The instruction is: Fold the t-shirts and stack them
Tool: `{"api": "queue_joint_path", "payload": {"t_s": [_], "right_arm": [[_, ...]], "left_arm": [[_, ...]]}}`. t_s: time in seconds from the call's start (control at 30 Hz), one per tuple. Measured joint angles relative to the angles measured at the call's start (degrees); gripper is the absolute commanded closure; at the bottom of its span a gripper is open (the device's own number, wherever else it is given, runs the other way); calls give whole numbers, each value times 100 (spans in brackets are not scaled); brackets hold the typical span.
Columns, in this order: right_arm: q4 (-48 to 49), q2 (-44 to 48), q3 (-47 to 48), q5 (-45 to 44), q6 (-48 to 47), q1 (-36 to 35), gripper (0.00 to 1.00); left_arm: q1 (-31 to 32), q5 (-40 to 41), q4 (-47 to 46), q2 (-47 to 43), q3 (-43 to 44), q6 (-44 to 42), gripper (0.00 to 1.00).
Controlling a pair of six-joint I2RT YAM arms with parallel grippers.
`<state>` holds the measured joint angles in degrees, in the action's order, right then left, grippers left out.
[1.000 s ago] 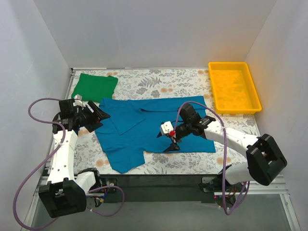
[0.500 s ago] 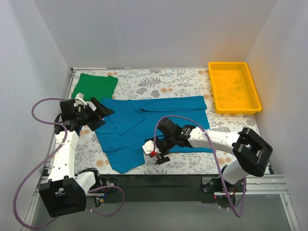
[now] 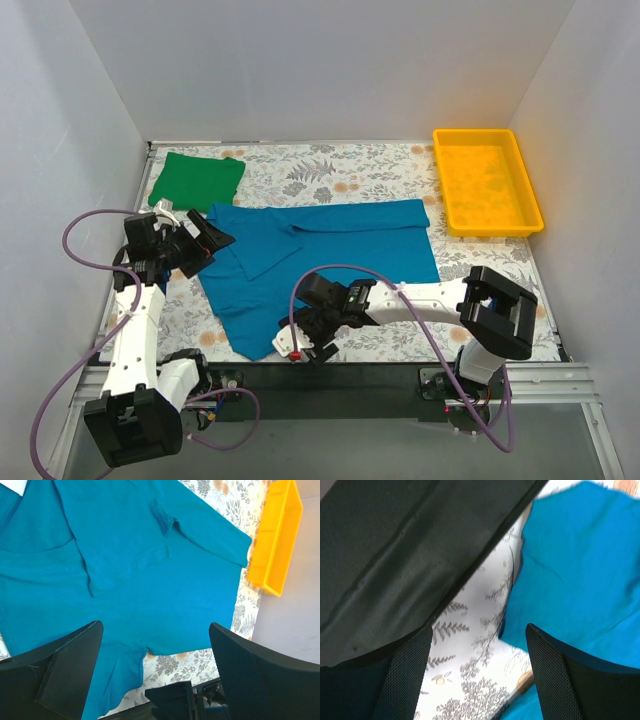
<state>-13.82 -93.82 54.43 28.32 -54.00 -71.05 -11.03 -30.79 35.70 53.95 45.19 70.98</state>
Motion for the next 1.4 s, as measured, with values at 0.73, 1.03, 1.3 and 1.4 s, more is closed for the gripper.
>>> {"api": "queue_joint_path", "payload": {"t_s": [0.73, 1.03, 1.3, 1.4], "right_arm": [[-411, -1034, 1150, -1067, -302, -1163, 20], [-459, -1246, 1322, -1141, -282, -1158, 22], [-461, -1316, 1478, -1176, -212, -1158, 22], [-463, -1327, 1478, -1191, -179, -1158, 22]], "left_arm": [[0, 313, -166, -404, -179, -229, 14], [0, 767, 157, -426, 46, -264, 15], [0, 916, 229, -468, 291, -280, 15], [0, 918, 240, -468, 291, -280, 15]]}}
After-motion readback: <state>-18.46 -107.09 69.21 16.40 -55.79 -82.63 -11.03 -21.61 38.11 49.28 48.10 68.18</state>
